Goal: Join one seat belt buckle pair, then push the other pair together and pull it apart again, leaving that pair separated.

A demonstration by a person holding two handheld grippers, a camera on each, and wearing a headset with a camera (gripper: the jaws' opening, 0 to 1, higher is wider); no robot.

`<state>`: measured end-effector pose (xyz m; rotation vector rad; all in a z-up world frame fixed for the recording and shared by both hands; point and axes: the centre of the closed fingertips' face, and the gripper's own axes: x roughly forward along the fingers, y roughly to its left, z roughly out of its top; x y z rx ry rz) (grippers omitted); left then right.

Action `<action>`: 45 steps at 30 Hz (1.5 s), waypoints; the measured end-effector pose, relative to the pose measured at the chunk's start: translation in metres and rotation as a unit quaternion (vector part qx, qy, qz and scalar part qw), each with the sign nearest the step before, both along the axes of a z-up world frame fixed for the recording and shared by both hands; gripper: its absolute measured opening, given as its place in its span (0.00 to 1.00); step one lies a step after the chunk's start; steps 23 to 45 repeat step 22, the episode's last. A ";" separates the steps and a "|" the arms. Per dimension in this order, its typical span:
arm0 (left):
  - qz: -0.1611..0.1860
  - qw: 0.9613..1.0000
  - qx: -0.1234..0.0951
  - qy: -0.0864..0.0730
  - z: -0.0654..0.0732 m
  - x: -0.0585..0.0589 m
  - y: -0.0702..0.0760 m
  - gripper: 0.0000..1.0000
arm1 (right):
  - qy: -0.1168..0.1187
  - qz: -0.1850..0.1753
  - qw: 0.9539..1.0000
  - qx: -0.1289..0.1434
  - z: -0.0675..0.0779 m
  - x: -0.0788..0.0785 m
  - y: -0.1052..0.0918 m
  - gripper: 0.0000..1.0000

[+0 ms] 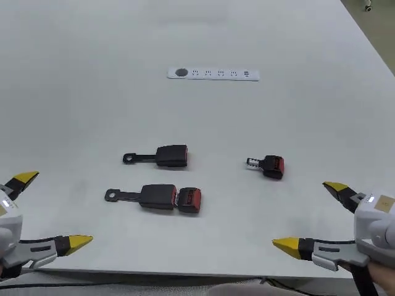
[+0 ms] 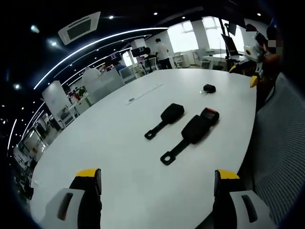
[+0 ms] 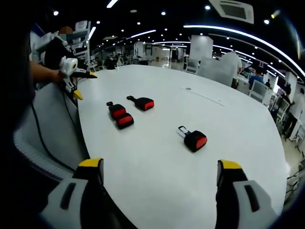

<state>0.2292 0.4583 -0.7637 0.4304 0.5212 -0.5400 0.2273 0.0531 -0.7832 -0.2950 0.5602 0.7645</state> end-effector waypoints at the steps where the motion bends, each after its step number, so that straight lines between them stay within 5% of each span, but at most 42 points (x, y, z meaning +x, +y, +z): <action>1: 0.003 1.000 -0.010 -0.016 0.007 0.004 0.000 1.00 | 0.000 -0.004 1.000 0.000 0.000 0.000 -0.002 1.00; 4: 0.014 1.000 -0.025 -0.005 0.004 0.003 0.004 1.00 | 0.001 -0.016 1.000 0.001 -0.001 0.000 -0.006 1.00; 12: -0.010 1.000 -0.006 0.003 -0.003 -0.001 -0.002 0.99 | -0.005 -0.037 0.999 0.005 0.004 0.002 -0.009 1.00; 45: -0.013 1.000 -0.005 -0.003 -0.001 -0.002 -0.001 0.98 | -0.008 -0.032 0.999 0.006 0.010 -0.004 0.001 0.99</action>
